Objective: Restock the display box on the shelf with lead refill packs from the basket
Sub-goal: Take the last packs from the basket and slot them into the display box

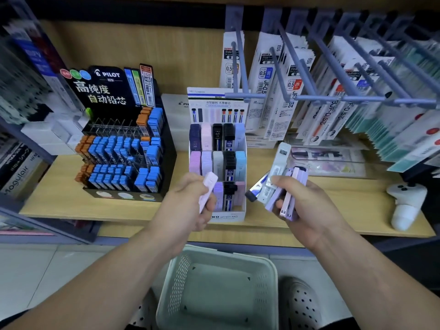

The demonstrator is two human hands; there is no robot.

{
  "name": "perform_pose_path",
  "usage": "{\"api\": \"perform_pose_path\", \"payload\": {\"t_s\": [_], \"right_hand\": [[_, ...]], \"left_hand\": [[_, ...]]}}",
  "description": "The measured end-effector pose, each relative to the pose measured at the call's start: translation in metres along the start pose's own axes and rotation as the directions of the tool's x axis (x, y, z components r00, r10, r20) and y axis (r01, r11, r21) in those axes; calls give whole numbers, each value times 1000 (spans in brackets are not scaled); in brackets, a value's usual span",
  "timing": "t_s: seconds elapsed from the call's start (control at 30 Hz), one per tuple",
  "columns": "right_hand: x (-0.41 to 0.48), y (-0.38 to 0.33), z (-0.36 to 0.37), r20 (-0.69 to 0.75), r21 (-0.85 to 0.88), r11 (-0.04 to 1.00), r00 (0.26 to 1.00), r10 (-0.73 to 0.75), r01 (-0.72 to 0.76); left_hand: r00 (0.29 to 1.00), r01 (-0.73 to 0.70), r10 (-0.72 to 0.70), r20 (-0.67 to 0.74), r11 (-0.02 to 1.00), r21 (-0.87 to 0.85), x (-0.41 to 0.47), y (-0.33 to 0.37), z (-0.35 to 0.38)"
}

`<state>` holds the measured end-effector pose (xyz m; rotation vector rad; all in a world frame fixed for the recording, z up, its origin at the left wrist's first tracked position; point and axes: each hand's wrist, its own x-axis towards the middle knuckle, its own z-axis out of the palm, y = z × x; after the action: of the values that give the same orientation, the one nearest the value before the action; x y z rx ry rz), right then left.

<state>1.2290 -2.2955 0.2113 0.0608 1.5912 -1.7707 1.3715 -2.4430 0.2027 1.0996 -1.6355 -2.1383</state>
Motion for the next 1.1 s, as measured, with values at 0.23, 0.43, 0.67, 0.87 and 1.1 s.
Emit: {"api": "perform_pose_path", "payload": {"t_s": [0.23, 0.43, 0.67, 0.87, 1.1], "right_hand": [[-2, 4, -8, -11, -19, 1000, 1000, -8, 8], [-9, 3, -10, 31, -42, 999, 1000, 7, -6], [-11, 5, -16, 45, -95, 995, 999, 30, -26], [-10, 7, -19, 59, -107, 994, 998, 28, -21], [-6, 7, -15, 88, -102, 995, 996, 29, -20]], "left_hand": [[992, -96, 70, 104, 956, 277, 0, 5, -9], [997, -4, -19, 72, 952, 305, 1, -2, -4], [984, -175, 153, 95, 940, 294, 1, 4, -11], [983, -178, 170, 66, 970, 166, 8, 4, -15], [973, -229, 231, -17, 971, 71, 9, 10, -15]]}}
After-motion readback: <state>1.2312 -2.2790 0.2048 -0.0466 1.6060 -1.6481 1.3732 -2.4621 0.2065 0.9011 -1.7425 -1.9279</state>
